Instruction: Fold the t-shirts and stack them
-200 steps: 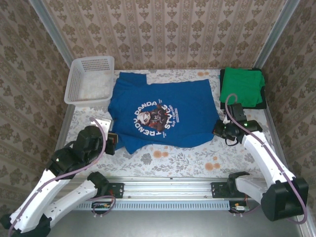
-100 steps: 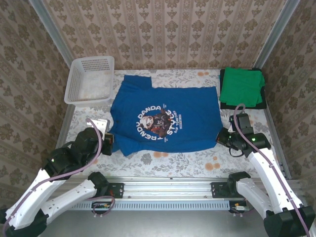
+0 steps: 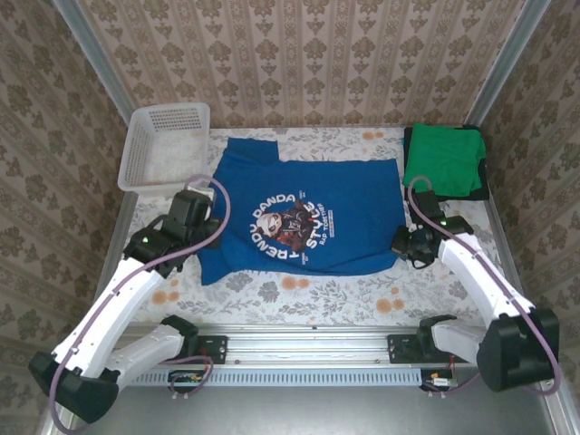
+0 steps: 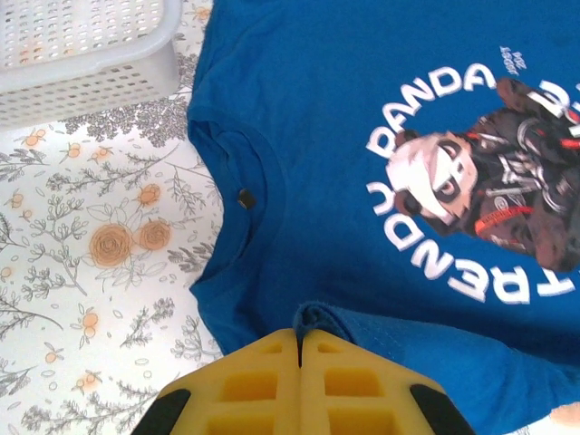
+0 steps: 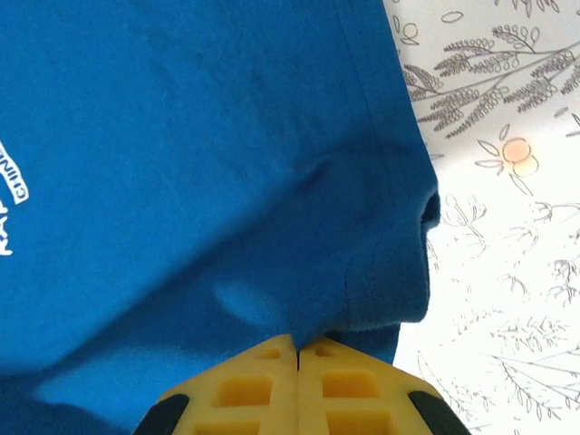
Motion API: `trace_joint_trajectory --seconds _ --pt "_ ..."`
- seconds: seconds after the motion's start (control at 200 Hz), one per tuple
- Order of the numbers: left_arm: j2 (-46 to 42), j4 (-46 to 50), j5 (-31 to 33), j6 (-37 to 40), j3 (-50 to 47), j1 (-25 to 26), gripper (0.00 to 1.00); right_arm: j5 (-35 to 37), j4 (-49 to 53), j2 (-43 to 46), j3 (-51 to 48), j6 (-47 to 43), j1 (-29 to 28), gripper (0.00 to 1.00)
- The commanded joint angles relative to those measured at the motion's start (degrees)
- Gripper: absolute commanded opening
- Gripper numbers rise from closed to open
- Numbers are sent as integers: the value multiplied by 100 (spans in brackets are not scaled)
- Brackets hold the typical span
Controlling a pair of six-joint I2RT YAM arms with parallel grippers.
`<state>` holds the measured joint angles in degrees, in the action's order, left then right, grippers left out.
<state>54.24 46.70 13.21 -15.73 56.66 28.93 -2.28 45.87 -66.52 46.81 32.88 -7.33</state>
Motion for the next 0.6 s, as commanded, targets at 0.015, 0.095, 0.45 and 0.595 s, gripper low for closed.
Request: trace_joint_trajectory --seconds 0.015,0.095,0.45,0.595 --pt "416 -689 -679 583 214 -458 0 228 -211 -488 434 -215 98 3" --pt "846 -902 -906 791 425 -622 0 250 -295 -834 621 -261 144 4" --pt "2696 -1176 -1339 1275 1456 -1167 0 216 -414 -2325 1481 -420 289 8" --pt "3225 -1258 -1426 1367 1750 -1314 0 284 -391 -2721 1731 -484 316 9"
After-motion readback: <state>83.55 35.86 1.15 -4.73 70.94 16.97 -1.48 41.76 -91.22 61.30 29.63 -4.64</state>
